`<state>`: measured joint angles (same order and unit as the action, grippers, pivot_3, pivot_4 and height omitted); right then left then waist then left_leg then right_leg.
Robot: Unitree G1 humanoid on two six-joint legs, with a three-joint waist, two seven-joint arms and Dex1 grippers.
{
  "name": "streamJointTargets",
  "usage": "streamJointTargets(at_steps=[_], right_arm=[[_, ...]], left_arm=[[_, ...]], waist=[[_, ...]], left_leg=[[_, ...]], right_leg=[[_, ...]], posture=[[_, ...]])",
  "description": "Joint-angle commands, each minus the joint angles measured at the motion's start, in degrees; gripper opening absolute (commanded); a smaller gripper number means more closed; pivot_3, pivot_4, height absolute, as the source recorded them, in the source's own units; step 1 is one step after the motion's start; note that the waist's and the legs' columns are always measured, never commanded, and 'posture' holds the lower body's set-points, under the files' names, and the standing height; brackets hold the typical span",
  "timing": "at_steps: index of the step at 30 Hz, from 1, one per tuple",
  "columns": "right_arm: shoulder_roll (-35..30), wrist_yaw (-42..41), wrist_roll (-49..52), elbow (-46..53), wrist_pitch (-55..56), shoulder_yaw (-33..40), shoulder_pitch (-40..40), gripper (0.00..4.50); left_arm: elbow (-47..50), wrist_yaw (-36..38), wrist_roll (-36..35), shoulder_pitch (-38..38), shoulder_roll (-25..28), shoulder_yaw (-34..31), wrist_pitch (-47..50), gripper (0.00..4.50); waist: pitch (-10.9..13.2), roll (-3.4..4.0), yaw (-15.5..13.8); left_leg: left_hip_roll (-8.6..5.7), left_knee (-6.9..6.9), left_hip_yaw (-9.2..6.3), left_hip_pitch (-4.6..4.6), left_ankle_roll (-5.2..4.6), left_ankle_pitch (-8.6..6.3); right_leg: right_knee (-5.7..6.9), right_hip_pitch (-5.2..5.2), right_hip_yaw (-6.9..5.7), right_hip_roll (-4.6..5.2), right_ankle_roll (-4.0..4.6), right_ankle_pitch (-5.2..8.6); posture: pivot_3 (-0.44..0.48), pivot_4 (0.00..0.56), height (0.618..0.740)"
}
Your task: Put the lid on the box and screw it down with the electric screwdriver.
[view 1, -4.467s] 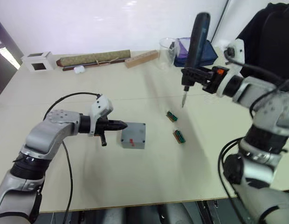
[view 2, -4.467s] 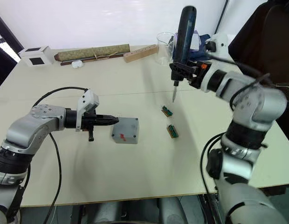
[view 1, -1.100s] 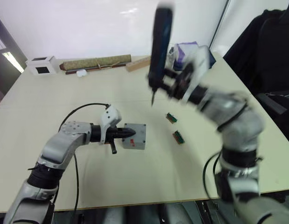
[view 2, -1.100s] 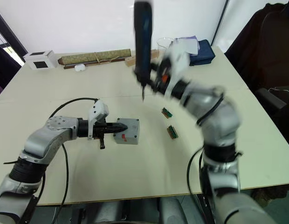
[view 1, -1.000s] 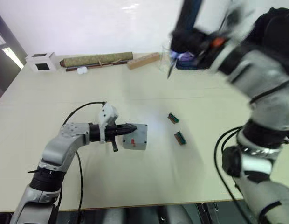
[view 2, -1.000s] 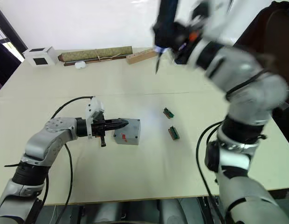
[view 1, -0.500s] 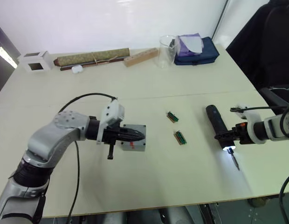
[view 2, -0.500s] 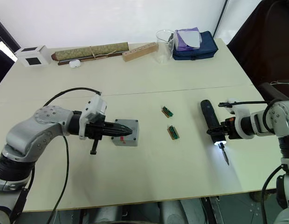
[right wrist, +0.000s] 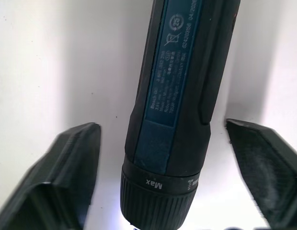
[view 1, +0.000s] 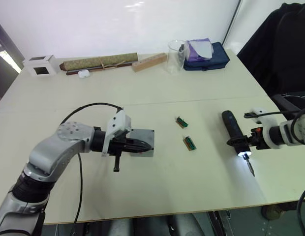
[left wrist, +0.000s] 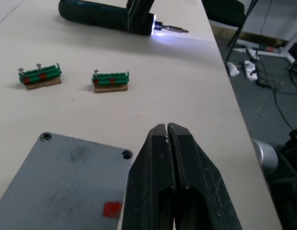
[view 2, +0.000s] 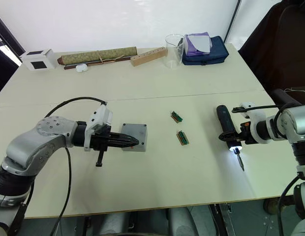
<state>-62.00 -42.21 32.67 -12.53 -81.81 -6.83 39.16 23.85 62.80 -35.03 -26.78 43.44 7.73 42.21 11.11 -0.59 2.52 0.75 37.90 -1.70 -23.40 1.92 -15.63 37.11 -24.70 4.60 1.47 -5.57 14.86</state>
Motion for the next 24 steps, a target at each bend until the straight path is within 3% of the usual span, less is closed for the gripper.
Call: streamJointTargets(at_steps=[1, 6, 13, 18, 24], right_arm=[[-1.7, -1.8, -2.5, 1.8, 4.1, 0.2, 2.9, 4.45], [-0.3, -6.1, -2.5, 18.0, 15.9, 1.9, 12.0, 4.45], [7.8, -6.6, 3.4, 43.6, 18.9, -1.1, -3.2, 4.45], [13.9, -2.8, 1.8, 47.7, 19.4, -6.0, -9.2, 4.45], [20.0, -0.2, -0.6, 44.1, 19.0, -10.5, -7.4, 4.45]], left_arm=[[-0.7, -0.5, -0.5, -1.0, 1.0, -3.3, -0.5, 0.00], [-19.4, -2.3, 5.1, -4.3, 5.7, -10.3, -5.9, 0.00], [-23.4, -1.8, 14.0, 0.4, 5.1, -4.5, -14.2, 0.00], [-17.3, -4.0, 12.4, 3.2, 2.2, -4.2, -10.6, 0.00], [-13.9, -6.4, 13.5, 4.1, -0.7, -2.7, -8.6, 0.00]], waist=[[0.0, 0.00, 0.0], [0.2, 0.33, 1.2], [0.0, -0.24, -0.1], [0.0, -0.24, -1.1], [0.0, -0.27, -1.5]], left_leg=[[0.00, 0.00, -0.01, 0.00, 0.00, 0.00], [0.04, 0.02, 0.07, 0.01, 0.00, 0.00], [0.42, -0.02, -0.28, -0.06, -0.14, -0.12], [0.11, 0.33, -0.18, -0.77, -0.07, -0.08], [-0.03, 0.40, -0.06, 0.06, 0.06, 0.00]], right_leg=[[0.00, 0.00, 0.00, 0.00, 0.00, 0.00], [0.14, -0.13, 0.02, -0.04, -0.03, -0.07], [-0.01, 0.02, -0.25, -0.36, 0.16, 0.04], [0.13, -0.54, -0.22, 0.23, -0.10, -0.11], [-0.04, 0.29, -0.13, 0.17, -0.06, -0.15]], posture=[[0.000, 0.150, 0.740], [0.000, 0.150, 0.740], [0.000, 0.150, 0.740], [0.000, 0.150, 0.740], [0.000, 0.150, 0.740]])
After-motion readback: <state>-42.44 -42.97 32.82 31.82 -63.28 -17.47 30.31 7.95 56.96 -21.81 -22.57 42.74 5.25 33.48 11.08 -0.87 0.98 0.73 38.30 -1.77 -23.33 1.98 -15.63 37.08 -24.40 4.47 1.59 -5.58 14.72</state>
